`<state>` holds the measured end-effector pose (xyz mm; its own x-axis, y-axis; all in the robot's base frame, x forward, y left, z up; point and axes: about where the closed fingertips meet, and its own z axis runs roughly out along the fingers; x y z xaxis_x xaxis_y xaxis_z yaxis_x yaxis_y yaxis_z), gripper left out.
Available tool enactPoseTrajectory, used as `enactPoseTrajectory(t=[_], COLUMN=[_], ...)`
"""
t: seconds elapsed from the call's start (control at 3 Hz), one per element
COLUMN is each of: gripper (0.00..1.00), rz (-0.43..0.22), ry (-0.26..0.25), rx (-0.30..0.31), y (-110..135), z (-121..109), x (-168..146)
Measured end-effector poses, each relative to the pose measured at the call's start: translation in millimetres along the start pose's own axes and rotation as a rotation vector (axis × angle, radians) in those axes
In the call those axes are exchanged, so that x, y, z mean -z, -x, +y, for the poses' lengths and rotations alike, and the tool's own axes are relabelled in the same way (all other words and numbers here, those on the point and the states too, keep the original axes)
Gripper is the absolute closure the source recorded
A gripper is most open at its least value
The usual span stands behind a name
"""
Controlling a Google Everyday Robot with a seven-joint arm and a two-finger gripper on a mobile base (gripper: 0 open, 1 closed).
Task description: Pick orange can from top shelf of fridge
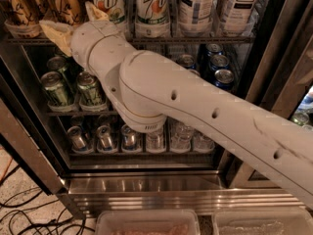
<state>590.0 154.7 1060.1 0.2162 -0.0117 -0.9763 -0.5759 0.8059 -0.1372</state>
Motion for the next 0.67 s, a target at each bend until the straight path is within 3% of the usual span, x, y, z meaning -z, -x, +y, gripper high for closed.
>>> enactPoseTrajectory(t=[0.67], gripper=[0.28], rz=[0.0], ry=[-0.003], rx=[-0.006], y=[-1.5], z=[-11.8], x=[-20.4])
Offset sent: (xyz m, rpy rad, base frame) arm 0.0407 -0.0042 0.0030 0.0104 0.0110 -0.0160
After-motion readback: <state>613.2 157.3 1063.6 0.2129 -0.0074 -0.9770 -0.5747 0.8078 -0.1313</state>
